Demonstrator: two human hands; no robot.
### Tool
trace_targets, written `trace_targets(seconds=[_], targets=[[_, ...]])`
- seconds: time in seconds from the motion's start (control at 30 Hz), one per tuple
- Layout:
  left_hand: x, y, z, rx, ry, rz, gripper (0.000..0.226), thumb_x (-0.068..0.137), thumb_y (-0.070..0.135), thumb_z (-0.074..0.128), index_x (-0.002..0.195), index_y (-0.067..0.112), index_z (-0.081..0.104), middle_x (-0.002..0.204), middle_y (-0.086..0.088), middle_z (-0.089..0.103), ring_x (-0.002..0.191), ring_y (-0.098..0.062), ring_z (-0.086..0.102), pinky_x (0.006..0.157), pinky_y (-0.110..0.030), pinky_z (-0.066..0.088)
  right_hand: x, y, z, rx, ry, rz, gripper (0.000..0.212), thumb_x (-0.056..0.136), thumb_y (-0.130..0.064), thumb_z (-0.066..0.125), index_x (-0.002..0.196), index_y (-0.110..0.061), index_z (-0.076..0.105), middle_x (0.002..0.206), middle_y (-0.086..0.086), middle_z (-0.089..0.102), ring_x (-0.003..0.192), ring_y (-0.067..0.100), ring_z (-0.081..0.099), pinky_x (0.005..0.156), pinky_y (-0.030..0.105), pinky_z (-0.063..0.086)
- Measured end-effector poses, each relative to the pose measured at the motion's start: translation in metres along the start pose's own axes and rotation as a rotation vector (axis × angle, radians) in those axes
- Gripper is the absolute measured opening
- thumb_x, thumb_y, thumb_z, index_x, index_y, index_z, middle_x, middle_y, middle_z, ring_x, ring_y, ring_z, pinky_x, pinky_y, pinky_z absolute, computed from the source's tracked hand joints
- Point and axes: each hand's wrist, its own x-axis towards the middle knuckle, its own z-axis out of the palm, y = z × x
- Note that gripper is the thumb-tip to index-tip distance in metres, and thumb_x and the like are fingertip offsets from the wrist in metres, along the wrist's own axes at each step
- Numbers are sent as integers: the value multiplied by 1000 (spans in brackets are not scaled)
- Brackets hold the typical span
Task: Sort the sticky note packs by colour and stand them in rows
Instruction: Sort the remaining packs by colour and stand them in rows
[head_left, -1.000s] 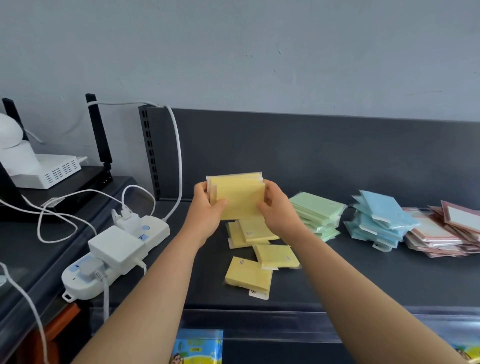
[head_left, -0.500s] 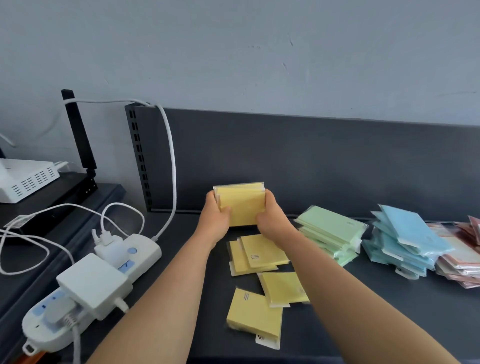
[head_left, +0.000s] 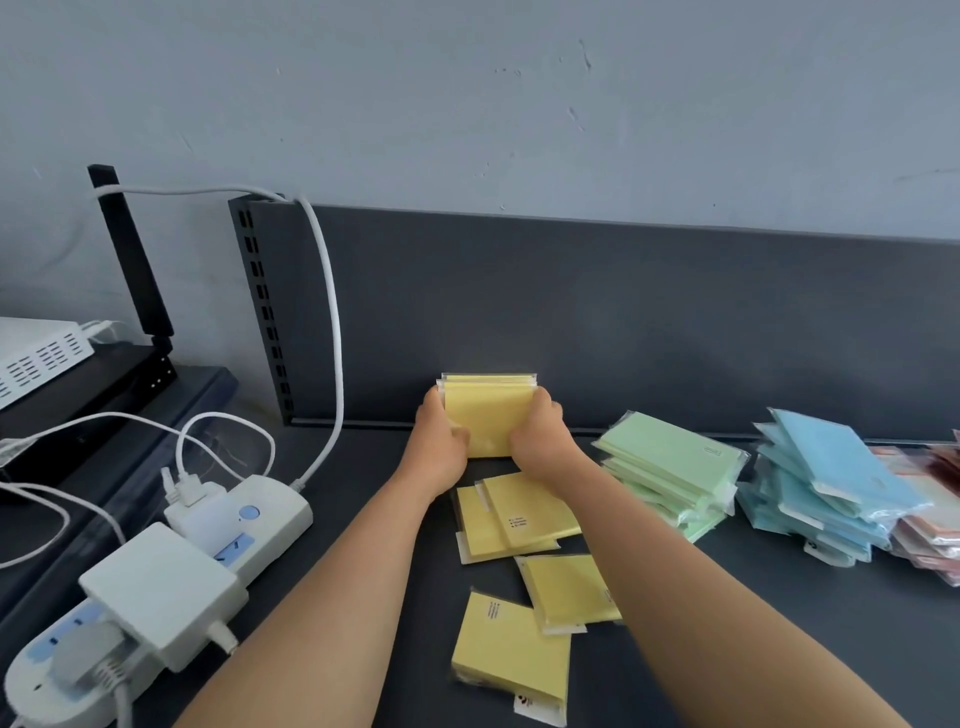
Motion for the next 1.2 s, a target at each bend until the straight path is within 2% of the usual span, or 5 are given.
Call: trace_targets(seconds=[0.27, 0.63, 0.83, 1.1, 1.2], targets=[[-4, 0, 0, 68, -1, 17, 50, 92, 0, 45, 136, 21, 37, 128, -4, 46, 91, -9, 49, 67, -20, 39, -2, 7, -3, -164, 4, -8, 51, 93, 3, 39, 142, 0, 25, 78, 0, 43, 64, 8, 42, 49, 19, 33], [-22, 13, -18, 99, 43, 9, 74, 94, 24, 61, 153, 14, 17, 155, -5, 27, 137, -23, 37, 107, -37, 36, -18, 9, -5, -199, -14, -65, 54, 92, -10, 52, 141, -6, 28, 135, 12, 43, 109, 25, 52, 79, 30, 44], [-64, 22, -24, 211, 21, 77, 54, 90, 37, 63, 137, 16, 46, 138, -5, 48, 118, -19, 51, 92, -31, 44, -64, 18, -26, -285, -88, -257, 55, 101, -16, 38, 153, -13, 18, 157, 5, 25, 141, 22, 30, 110, 31, 30], [-105, 11, -9, 324, -97, -26, 60, 85, 39, 70, 137, 17, 48, 131, -1, 54, 104, -16, 55, 79, -24, 48, -107, 56, -29, -277, -141, -267, 30, 98, -5, 30, 97, -3, 61, 108, 2, 52, 85, 21, 56, 75, 37, 44], [-113, 15, -11, 272, -77, -56, 56, 91, 34, 64, 137, 9, 44, 119, -6, 57, 90, -13, 53, 62, -20, 39, -110, 64, -27, -236, -107, -304, 37, 101, -9, 31, 121, -4, 62, 137, -2, 50, 114, 17, 54, 79, 18, 40]])
